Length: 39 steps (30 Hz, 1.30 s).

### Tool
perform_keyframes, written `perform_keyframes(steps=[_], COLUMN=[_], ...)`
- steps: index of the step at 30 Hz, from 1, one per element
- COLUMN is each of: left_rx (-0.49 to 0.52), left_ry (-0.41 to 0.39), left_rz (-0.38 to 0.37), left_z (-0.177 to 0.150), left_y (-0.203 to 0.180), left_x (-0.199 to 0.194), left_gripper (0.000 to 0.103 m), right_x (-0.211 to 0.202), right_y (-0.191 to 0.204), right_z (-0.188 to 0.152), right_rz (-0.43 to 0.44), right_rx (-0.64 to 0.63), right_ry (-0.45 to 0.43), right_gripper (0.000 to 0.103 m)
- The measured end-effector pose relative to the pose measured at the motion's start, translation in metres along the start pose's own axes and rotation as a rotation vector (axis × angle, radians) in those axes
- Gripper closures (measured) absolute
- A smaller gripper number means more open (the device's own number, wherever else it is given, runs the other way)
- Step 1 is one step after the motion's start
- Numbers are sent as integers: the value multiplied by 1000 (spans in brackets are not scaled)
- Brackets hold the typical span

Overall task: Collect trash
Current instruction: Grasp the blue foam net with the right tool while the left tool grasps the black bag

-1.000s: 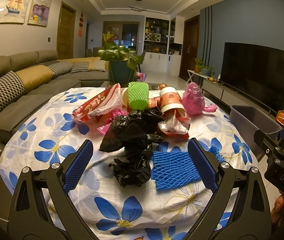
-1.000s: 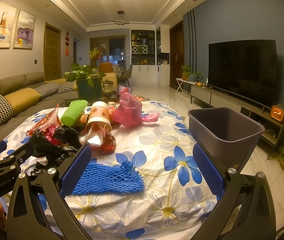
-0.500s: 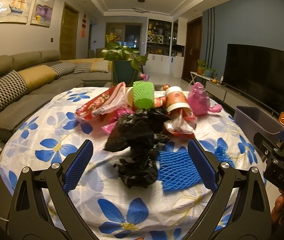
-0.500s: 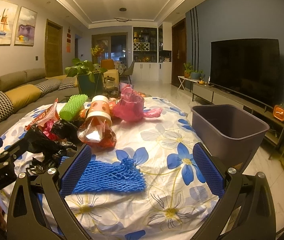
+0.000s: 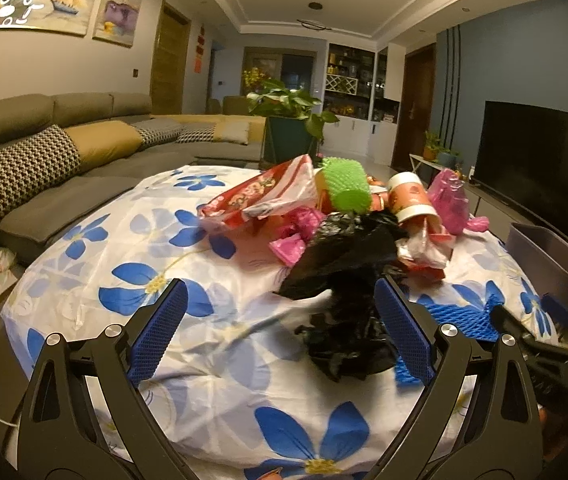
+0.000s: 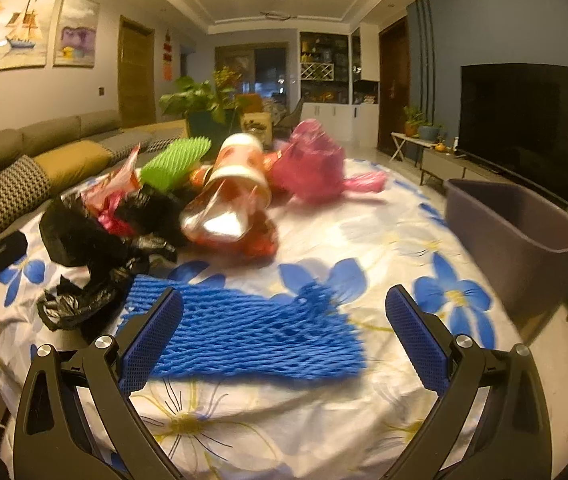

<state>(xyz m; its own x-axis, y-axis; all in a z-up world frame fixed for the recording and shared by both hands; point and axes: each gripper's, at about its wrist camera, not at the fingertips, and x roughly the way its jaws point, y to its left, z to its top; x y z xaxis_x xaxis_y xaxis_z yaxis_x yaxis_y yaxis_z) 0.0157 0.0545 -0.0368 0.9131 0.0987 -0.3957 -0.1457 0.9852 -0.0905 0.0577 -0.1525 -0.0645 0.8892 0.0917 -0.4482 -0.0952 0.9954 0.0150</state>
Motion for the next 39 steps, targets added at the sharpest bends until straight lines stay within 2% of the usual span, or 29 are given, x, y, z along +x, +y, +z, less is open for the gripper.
perform_keyframes(steps=[8,10,14,18,22,24,29,36,39], left_rx=[6,3,-5,-5,15,28,41,55,57], left_ry=[14,24,42,66,79,89,141,188,193], left_rz=[-19,-28,-58,-96,-120,-130,-148,-212,-222], left_z=[-6,-8,-11,-13,-15,-17,-22,-30,-33], left_y=[-1,-1,-5,-13,-24,-29,-34,-43,-43], left_x=[13,18,29,40,50,57,74,82,83], left_gripper=[13,13,18,24,27,32,45,47,55], right_x=[33,38,40,40,37,39,26,6,-1], right_y=[6,6,8,10,11,10,3,-6,-10], right_z=[-13,-16,-20,-22,-22,-20,-14,1,5], right_rz=[26,37,59,88,127,142,134,89,88], right_rx=[5,4,-13,-28,-28,-30,-29,-58,-53], right_ry=[88,105,93,87,91,91,64,-13,-27], right_gripper=[14,25,33,52,82,89,91,91,91])
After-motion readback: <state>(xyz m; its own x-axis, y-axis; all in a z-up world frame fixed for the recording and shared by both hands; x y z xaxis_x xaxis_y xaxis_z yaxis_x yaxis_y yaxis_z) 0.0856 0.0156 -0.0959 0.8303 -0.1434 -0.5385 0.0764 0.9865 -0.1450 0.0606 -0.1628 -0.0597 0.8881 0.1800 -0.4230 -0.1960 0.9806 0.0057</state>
